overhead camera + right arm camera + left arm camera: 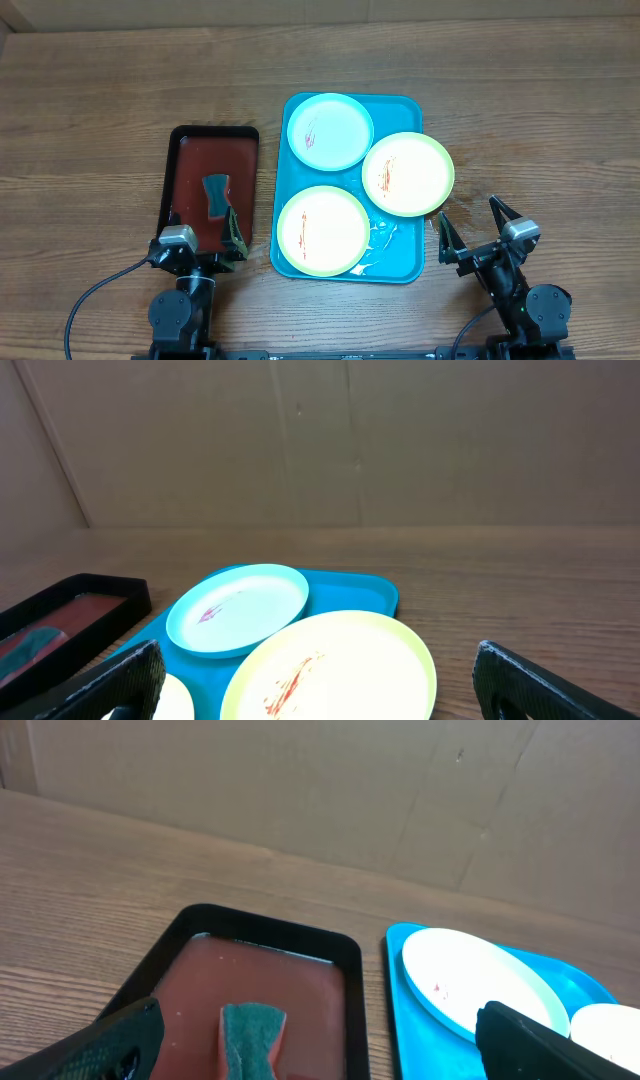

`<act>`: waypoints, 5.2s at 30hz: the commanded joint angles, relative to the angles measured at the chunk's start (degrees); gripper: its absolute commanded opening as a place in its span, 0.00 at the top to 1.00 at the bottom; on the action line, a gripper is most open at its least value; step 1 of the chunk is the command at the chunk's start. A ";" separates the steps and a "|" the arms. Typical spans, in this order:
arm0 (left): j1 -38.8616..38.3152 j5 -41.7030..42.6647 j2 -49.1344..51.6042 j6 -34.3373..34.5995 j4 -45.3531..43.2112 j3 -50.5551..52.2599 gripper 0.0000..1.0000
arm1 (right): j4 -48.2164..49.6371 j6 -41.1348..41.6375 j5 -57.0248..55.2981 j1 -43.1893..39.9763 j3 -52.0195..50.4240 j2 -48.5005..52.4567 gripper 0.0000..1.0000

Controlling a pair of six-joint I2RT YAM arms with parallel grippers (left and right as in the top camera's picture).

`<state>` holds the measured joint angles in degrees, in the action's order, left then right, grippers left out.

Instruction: Clean dirty plates on tray and stack at the side

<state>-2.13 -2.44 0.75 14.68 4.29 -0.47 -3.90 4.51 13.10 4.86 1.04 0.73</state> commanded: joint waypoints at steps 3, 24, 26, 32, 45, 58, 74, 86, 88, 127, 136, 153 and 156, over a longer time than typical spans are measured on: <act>0.26 -0.55 -0.44 0.57 -0.20 0.20 0.00 | 0.42 0.42 -0.04 -0.39 -0.57 -0.55 0.00; 0.26 -0.55 -0.44 0.57 -0.20 0.20 0.00 | 0.42 0.42 -0.04 -0.39 -0.57 -0.55 0.00; 0.26 -0.55 -0.44 0.57 -0.20 0.20 0.00 | 0.44 0.42 -0.04 -0.39 -0.57 -0.55 0.00; 0.26 -0.55 -0.44 0.57 -0.20 0.20 0.00 | 0.42 0.42 -0.04 -0.39 -0.57 -0.55 0.00; 0.26 -0.55 -0.44 0.57 -0.20 0.20 0.00 | 0.44 0.42 -0.04 -0.39 -0.57 -0.55 0.00; 0.26 -0.55 -0.44 0.57 -0.20 0.20 0.00 | 0.42 0.42 -0.07 -0.39 -0.57 -0.55 0.00; 0.26 -0.55 -0.44 0.57 -0.20 0.20 0.00 | 0.42 0.42 -0.04 -0.39 -0.57 -0.55 0.00; 0.26 -0.55 -0.44 0.57 -0.20 0.20 0.00 | 0.42 0.42 -0.04 -0.39 -0.57 -0.55 0.00; 0.26 -0.57 -0.44 0.57 -0.20 0.20 0.00 | 0.42 0.44 -0.04 -0.39 -0.57 -0.55 0.00; 0.24 7.85 -0.42 2.49 -7.89 -1.36 0.00 | -0.48 9.49 9.73 -0.39 2.45 -0.26 0.00; 0.26 6.29 19.10 -0.46 13.73 -30.38 0.00 | -22.62 5.49 5.09 -0.39 31.10 20.26 0.00; 0.24 6.21 68.72 -0.94 51.87 -71.84 0.00 | -52.50 4.44 17.81 -0.31 68.41 68.37 0.00; 0.26 4.59 74.58 0.31 55.52 -71.80 0.00 | -54.23 4.39 17.53 0.57 68.32 69.85 0.00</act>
<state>-2.13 4.01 71.09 14.79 58.08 -71.35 -57.54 9.56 27.75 4.89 68.10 70.17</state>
